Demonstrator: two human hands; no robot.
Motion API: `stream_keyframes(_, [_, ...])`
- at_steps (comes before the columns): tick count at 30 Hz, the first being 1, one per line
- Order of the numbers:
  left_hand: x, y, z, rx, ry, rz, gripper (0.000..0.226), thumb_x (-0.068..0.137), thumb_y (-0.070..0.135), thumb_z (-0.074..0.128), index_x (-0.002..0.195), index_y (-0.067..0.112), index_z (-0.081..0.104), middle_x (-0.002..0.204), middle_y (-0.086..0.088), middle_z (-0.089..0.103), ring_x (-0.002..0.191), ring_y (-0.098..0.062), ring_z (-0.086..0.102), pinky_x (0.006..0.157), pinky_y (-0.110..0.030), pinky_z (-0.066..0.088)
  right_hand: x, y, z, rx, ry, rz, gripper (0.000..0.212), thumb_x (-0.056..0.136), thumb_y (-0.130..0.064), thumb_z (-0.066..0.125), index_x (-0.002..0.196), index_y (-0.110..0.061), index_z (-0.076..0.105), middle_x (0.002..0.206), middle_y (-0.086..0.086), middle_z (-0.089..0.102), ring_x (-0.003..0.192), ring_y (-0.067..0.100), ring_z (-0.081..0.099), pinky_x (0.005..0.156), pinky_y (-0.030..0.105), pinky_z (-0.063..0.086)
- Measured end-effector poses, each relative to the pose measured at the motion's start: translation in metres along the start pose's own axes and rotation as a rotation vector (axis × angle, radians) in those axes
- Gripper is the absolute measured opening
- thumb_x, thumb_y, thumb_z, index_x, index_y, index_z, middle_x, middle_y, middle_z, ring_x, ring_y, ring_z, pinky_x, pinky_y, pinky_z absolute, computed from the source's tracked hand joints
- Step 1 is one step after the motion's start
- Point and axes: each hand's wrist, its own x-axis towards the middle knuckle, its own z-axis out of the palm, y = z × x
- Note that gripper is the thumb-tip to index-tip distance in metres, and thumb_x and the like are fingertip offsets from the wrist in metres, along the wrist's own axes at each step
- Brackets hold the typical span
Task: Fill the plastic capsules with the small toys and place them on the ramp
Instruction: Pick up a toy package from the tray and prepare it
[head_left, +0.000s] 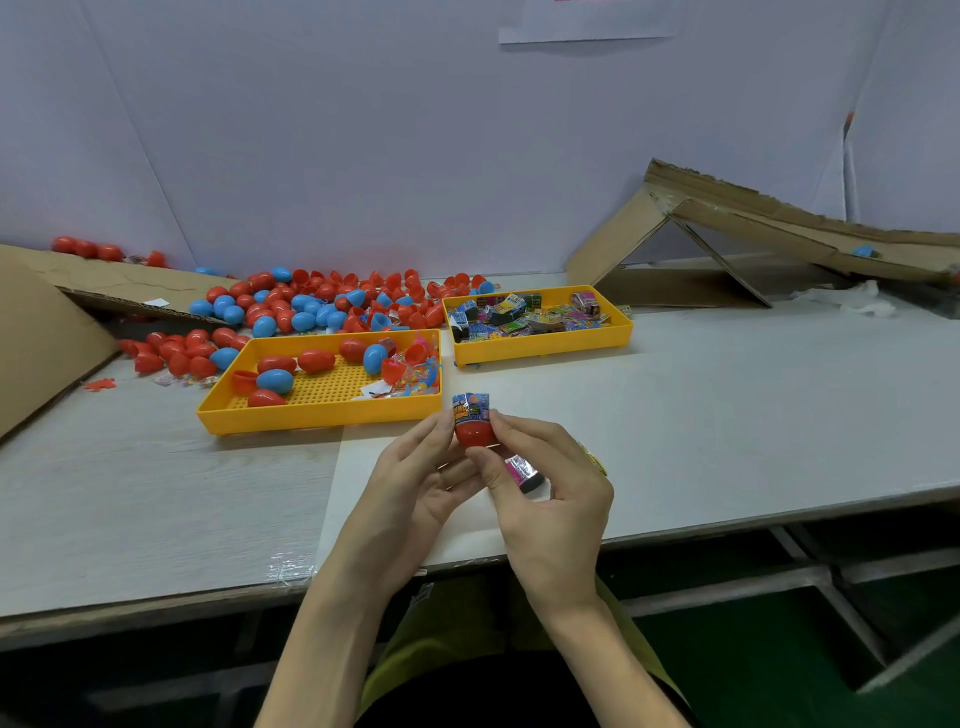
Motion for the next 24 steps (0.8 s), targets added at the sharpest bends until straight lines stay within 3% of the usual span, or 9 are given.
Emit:
stream_keyframes(3, [-0.0007,0.0003,0.0016,0.015,0.02,0.035,0.054,0.073,0.044,0.085,0.115,0.012,0.074,0.119,-0.019,0.07,0.112,-0.032,0.069,0.083,-0.03,0.058,-0.0001,-0.0011,0.0007,-0.027,-0.024,-0.034,0.039,0.083,-0.012,0.077,0.121,-0.008,0.068,0.115,-0.003,0.067,0.109,0.004,0.062,0.09,0.013,0.051])
stream_keyframes(5, [0.0,-0.0009,0.0024,0.044,0.062,0.063,0.038,0.079,0.038,0.081,0.109,0.014,0.076,0.113,-0.016,0.072,0.106,-0.03,0.071,0.082,-0.03,0.059,-0.0015,-0.0002,0.0019,-0.046,-0.047,-0.091,0.042,0.084,-0.007,0.075,0.125,-0.009,0.066,0.12,-0.001,0.064,0.116,0.003,0.058,0.094,0.011,0.047])
stream_keyframes(11, [0.0004,-0.0033,0.002,0.089,0.099,0.074,0.022,0.087,0.027,0.07,0.103,0.013,0.076,0.111,-0.016,0.07,0.107,-0.03,0.065,0.093,-0.036,0.056,-0.0035,0.0043,0.0036,-0.017,-0.057,-0.109,0.036,0.087,-0.005,0.073,0.122,-0.011,0.07,0.119,0.001,0.065,0.114,0.005,0.06,0.093,0.014,0.049])
stream_keyframes(18, [0.0003,-0.0035,0.0023,0.114,0.09,0.095,0.019,0.087,0.025,0.066,0.098,0.016,0.078,0.107,-0.014,0.074,0.101,-0.023,0.071,0.083,-0.028,0.058,-0.0034,0.0066,0.0022,0.048,-0.049,-0.102,0.03,0.088,-0.008,0.071,0.118,-0.01,0.072,0.121,0.0,0.065,0.11,0.01,0.064,0.086,0.019,0.055])
stream_keyframes(24, [-0.0003,-0.003,0.0026,0.099,0.066,0.091,0.03,0.079,0.034,0.081,0.101,0.015,0.077,0.106,-0.014,0.074,0.098,-0.024,0.072,0.081,-0.028,0.058,-0.004,0.0042,0.0015,0.045,-0.038,-0.09,0.03,0.088,-0.008,0.07,0.118,-0.009,0.072,0.12,0.001,0.066,0.11,0.008,0.063,0.086,0.015,0.053])
